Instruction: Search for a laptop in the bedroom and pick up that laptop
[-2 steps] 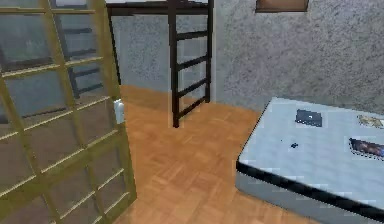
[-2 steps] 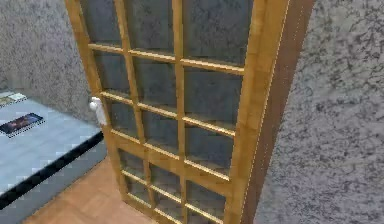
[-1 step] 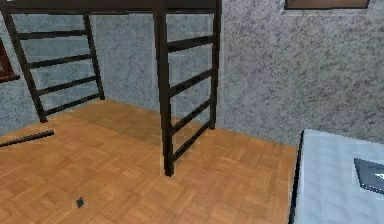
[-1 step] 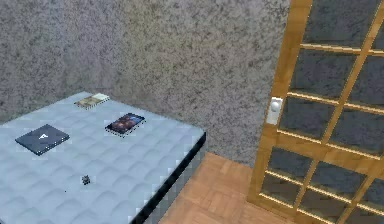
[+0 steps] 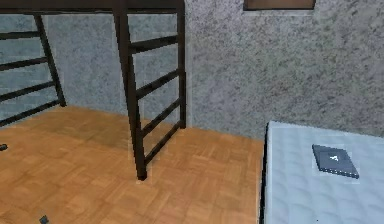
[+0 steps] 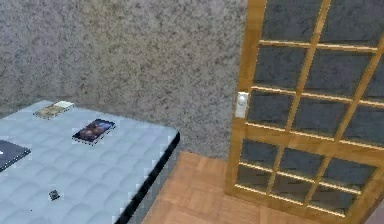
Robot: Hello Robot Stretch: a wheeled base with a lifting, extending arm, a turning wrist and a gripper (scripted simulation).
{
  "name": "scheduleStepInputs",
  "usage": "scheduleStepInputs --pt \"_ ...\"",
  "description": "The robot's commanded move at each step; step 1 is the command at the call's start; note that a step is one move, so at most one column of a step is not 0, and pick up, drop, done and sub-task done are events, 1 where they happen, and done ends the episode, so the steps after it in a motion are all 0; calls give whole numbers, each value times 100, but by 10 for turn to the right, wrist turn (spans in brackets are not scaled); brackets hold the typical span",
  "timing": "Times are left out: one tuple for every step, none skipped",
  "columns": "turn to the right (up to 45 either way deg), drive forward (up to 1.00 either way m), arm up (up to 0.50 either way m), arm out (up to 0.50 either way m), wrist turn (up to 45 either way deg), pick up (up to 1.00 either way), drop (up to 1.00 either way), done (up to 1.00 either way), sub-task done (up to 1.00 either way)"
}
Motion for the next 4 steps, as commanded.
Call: scheduleStepInputs --pt "0 20 0 0 0 0 0 0 0" --pt "90 0 0 0 0 0 0 0 0" --pt "0 95 0 0 0 0 0 0 0" --pt "-210 0 0 0 0 0 0 0 0"
